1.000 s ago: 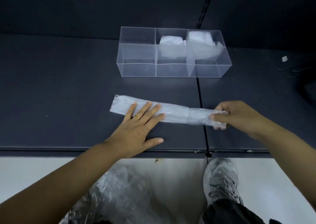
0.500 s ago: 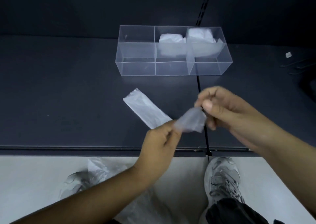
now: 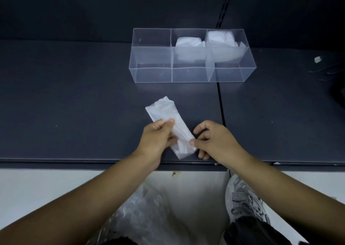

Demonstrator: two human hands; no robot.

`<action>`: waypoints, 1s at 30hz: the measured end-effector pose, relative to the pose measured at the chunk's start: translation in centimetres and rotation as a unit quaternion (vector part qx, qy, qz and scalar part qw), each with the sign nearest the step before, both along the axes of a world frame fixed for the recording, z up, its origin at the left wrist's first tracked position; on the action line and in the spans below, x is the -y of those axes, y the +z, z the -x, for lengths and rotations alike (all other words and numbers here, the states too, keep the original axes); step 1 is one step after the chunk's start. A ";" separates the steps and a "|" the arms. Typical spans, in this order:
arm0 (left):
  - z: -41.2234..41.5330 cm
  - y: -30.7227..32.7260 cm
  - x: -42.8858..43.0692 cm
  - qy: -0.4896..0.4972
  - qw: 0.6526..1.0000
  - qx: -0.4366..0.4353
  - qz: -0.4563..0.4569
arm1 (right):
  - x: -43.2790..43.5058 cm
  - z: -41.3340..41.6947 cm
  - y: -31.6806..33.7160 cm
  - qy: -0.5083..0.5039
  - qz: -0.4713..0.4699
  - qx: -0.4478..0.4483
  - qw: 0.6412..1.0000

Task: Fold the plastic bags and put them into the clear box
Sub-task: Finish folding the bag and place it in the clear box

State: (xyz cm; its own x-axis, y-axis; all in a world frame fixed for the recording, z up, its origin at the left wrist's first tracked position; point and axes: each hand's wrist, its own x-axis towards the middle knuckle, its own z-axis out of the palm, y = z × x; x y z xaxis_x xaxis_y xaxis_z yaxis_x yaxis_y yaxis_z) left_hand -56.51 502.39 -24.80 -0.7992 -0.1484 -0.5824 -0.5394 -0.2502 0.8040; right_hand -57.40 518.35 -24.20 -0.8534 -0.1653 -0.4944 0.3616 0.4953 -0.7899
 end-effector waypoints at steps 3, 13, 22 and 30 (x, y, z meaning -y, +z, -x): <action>2.5 0.4 1.9 0.057 0.995 -0.047 0.074 | 0.1 -0.1 -0.1 -0.010 -0.007 0.003 1.000; -3.9 -1.7 2.0 -0.377 0.668 -0.403 0.500 | 0.1 0.9 1.2 -0.003 0.022 0.075 0.997; -1.0 -1.1 3.3 -0.218 0.875 -0.282 0.327 | 0.2 2.9 4.2 -0.045 0.105 0.025 0.993; 2.4 -0.5 3.8 -0.132 0.988 -0.050 0.063 | 3.0 2.5 -0.2 0.040 -0.069 -0.099 0.992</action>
State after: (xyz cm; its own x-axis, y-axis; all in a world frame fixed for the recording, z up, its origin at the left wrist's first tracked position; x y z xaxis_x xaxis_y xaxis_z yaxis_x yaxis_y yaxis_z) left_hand -58.92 498.60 -25.30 -0.8724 0.0078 -0.4887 -0.4887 -0.0061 0.8724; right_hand -59.92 515.37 -24.36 -0.9231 -0.1791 -0.3403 0.1609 0.6239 -0.7648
